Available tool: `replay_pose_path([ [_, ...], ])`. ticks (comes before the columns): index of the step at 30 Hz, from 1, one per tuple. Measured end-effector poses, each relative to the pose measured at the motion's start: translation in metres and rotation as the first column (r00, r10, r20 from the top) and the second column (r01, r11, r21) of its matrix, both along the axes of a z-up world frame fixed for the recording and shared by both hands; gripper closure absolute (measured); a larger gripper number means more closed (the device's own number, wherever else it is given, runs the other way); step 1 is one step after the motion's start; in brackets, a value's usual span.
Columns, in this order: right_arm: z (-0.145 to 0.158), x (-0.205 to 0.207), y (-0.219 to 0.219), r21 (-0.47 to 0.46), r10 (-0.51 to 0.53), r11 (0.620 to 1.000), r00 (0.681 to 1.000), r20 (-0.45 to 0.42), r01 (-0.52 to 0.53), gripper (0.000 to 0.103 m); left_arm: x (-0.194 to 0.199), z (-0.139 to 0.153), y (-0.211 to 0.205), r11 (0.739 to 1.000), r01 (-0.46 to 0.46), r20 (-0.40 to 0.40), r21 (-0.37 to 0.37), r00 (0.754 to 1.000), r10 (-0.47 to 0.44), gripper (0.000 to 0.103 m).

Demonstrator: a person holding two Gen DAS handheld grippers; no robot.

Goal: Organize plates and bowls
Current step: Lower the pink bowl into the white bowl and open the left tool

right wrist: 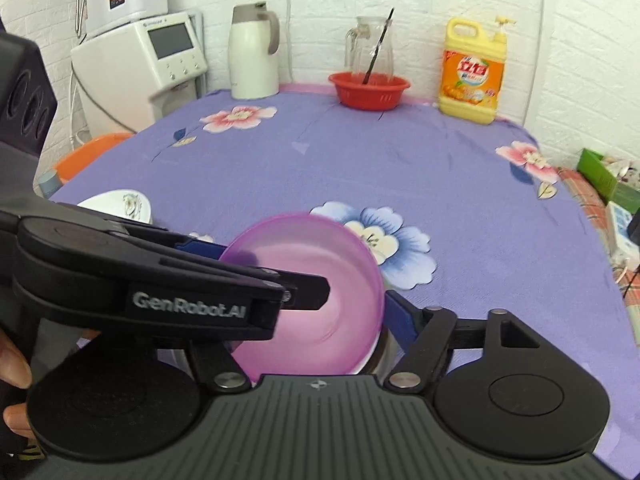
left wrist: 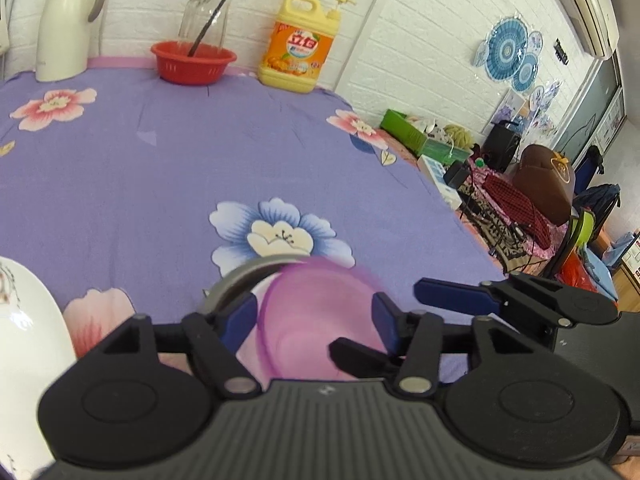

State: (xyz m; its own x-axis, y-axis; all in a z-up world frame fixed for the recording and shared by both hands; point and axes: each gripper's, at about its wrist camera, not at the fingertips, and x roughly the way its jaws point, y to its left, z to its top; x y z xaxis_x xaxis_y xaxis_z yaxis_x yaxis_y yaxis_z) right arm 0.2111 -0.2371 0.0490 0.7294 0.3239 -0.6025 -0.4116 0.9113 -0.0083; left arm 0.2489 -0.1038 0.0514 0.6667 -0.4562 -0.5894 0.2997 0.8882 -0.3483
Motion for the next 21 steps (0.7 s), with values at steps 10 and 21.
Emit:
replay_pose_path([
  [10, 0.000, -0.028, -0.037, 0.164, -0.231, 0.963, 0.970, 0.075, 0.216, 0.000, -0.020, 0.007, 0.034, 0.988, -0.148, 0.078, -0.048, 0.985, 0.151, 0.029],
  [21, -0.025, -0.011, -0.044, 0.223, -0.269, 0.936, 0.962, -0.049, 0.273, 0.000, -0.008, -0.017, 0.034, 0.992, -0.127, -0.006, -0.010, 0.992, 0.127, 0.029],
])
